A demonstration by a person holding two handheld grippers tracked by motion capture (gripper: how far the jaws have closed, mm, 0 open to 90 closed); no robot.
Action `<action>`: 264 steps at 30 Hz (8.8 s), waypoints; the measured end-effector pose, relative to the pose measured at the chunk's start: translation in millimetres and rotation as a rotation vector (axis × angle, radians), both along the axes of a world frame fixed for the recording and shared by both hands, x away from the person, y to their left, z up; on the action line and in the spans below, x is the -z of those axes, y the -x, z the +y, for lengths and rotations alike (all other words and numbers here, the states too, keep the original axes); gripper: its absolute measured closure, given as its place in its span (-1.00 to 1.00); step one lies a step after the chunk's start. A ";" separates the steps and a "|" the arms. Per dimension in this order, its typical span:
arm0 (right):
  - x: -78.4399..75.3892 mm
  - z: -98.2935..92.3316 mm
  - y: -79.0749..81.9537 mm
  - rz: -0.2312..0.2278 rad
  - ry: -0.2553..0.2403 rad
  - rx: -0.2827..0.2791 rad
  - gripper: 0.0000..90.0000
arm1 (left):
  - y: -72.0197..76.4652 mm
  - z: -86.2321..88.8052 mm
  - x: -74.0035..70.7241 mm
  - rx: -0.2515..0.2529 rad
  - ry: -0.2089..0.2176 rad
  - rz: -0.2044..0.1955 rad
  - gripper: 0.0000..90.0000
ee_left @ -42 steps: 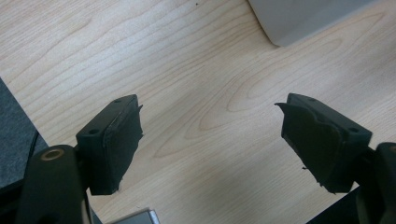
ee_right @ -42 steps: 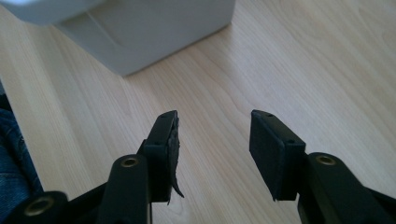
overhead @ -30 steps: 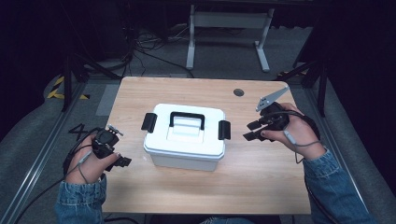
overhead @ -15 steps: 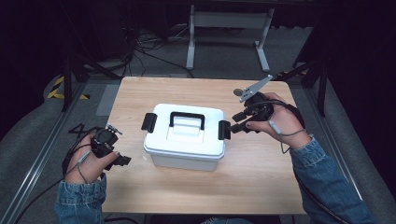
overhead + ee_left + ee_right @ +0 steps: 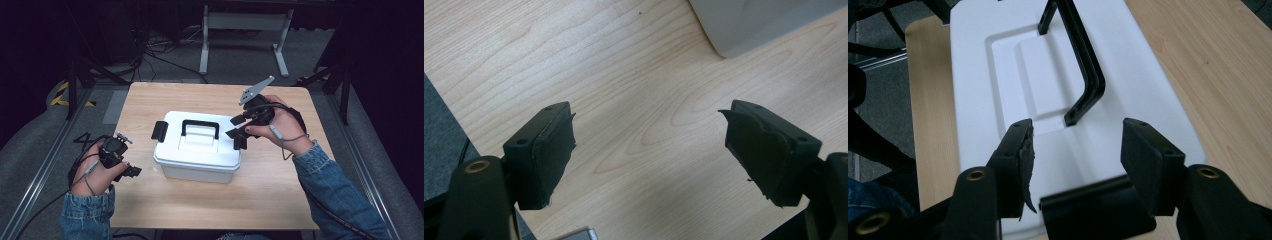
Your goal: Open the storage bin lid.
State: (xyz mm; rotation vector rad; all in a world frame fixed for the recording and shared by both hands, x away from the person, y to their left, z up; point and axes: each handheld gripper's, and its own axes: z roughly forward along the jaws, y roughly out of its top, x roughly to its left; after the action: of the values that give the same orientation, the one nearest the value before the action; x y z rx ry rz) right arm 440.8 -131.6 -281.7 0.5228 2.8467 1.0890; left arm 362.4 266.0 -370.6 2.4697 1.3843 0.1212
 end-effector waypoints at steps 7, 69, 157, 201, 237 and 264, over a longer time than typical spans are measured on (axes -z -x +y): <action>6.9 23.6 -13.9 0.002 -0.008 -0.017 0.04 | 0.7 0.9 -1.8 0.000 0.007 -0.005 -0.54; 2.4 88.6 -36.1 0.013 0.082 -0.231 0.88 | -5.0 -1.2 4.9 0.021 0.016 0.018 -0.55; -30.0 -142.2 -63.1 -0.021 0.005 0.201 0.88 | -8.0 -2.6 10.9 0.015 0.001 0.052 -0.58; 106.2 -177.3 -89.1 0.058 0.067 0.309 0.88 | -9.8 -3.4 11.6 0.025 -0.010 0.047 -0.58; 142.6 -197.7 -86.1 0.083 0.064 0.413 0.56 | -14.0 -7.7 14.0 0.029 -0.007 0.054 -0.58; 71.0 -152.8 -7.5 -0.044 -0.045 0.246 0.15 | -12.3 -9.6 12.5 0.039 -0.004 0.049 -0.58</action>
State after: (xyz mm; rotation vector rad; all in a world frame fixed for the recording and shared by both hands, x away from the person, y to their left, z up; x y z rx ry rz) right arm 448.4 -284.4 -352.6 0.8153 2.6368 1.1055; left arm 374.7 256.4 -383.1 2.5174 1.3565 0.0554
